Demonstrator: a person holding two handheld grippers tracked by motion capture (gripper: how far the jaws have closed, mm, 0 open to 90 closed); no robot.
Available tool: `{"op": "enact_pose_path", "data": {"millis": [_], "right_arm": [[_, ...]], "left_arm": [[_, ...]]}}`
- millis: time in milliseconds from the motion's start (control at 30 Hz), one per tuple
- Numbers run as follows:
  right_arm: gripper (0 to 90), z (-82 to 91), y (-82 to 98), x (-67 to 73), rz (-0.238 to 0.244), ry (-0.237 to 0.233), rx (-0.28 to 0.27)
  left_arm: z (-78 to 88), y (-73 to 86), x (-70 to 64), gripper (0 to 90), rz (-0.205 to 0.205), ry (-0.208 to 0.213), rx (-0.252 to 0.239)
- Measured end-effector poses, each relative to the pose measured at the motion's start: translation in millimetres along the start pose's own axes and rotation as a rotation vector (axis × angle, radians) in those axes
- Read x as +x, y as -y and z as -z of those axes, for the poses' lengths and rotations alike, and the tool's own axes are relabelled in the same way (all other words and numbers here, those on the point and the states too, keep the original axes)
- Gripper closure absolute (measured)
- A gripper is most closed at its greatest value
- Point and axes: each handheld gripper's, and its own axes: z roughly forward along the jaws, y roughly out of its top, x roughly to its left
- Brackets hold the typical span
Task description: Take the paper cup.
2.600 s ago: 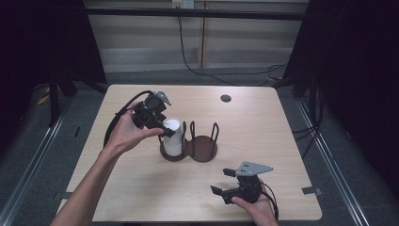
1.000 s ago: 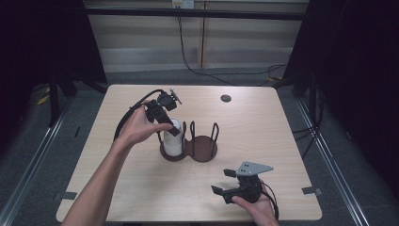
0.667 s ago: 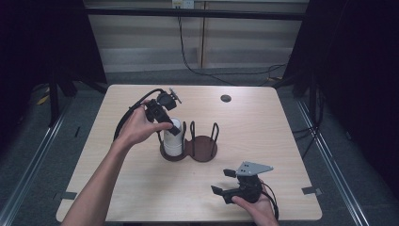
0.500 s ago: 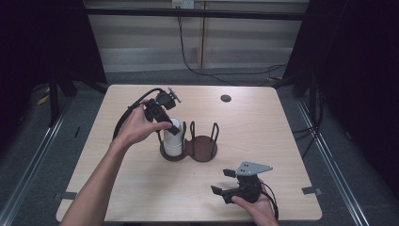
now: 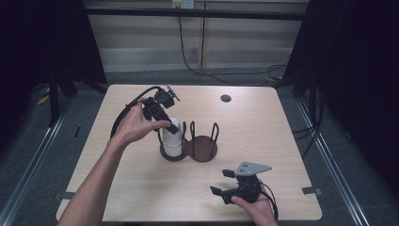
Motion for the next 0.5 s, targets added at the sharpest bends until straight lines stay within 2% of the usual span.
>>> {"op": "enact_pose_path", "data": {"millis": [167, 300, 500], "right_arm": [[20.9, -0.2, 0.0, -0.3, -0.002, 0.001, -0.001], [20.9, -0.6, -0.1, 0.4, -0.002, 0.000, 0.001], [20.8, 0.0, -0.2, 0.3, -0.002, -0.002, -0.006]], "left_arm": [[5.6, -0.6, -0.5, 35.4, 0.009, -0.012, -0.028], [8.4, -0.8, 0.7, 35.6, 0.013, 0.000, -0.033], [15.4, 1.2, 3.0, 35.5, 0.028, 0.019, -0.066]]}}
